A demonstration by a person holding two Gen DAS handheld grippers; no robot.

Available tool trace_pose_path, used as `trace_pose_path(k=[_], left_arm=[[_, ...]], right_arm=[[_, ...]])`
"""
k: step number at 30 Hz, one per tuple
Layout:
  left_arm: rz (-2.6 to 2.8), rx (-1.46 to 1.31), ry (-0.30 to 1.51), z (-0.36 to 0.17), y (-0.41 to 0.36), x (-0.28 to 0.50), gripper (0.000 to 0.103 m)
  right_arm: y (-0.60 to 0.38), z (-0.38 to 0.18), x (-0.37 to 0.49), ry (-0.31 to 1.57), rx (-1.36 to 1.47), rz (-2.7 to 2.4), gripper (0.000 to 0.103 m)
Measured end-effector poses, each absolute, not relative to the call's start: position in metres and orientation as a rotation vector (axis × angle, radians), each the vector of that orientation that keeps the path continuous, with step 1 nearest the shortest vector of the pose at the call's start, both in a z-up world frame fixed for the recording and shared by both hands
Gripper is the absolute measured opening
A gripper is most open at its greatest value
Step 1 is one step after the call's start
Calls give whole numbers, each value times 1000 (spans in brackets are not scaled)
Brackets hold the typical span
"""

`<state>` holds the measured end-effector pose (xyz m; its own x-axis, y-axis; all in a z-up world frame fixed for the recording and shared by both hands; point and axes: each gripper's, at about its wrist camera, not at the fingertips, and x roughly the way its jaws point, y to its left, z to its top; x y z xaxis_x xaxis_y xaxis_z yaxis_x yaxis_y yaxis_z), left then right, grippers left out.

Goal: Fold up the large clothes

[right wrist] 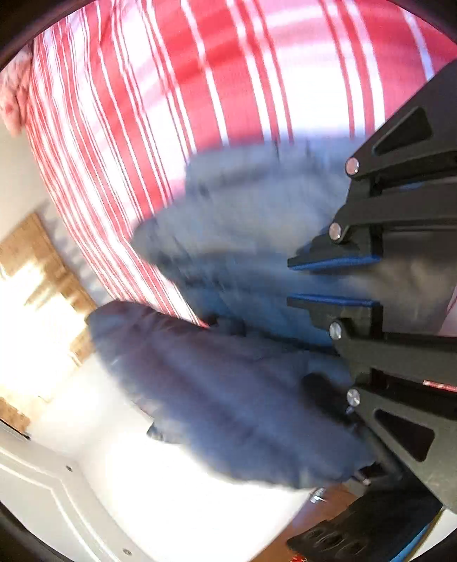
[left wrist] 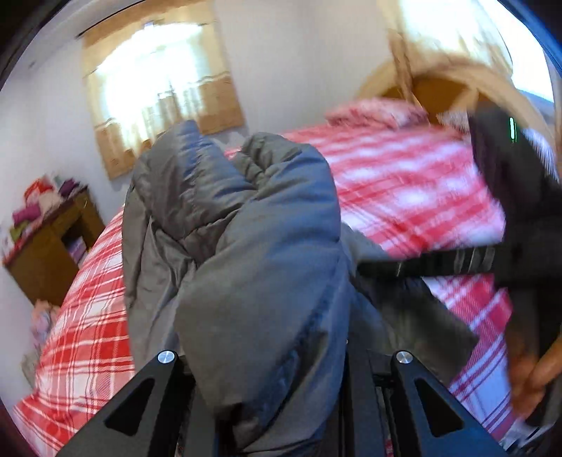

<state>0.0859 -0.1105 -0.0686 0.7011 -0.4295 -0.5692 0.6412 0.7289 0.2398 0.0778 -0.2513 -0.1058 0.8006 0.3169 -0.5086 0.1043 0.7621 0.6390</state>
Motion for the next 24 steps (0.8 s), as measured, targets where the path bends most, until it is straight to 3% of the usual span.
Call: trace_pose_path(k=[4, 6, 8, 13, 14, 17, 24], left_arm=[[-616, 568, 504, -91, -129, 72, 17], [-620, 588, 512, -97, -133, 69, 17], [-627, 619, 516, -104, -135, 67, 17], [-637, 637, 513, -117, -139, 63, 17], [-643, 631, 515, -118, -139, 62, 17], [-658, 652, 498, -121, -137, 57, 17], [-658, 632, 451, -123, -122, 45, 31]], right_arm=[[-273, -109, 57, 633, 709, 67, 21], [-281, -106, 50, 626, 694, 31, 39], [-286, -100, 41, 595, 690, 22, 50], [-276, -78, 49, 546, 631, 96, 50], [-271, -80, 58, 570, 601, 94, 47], [-261, -98, 76, 662, 529, 90, 20], [-251, -142, 91, 778, 491, 103, 15]])
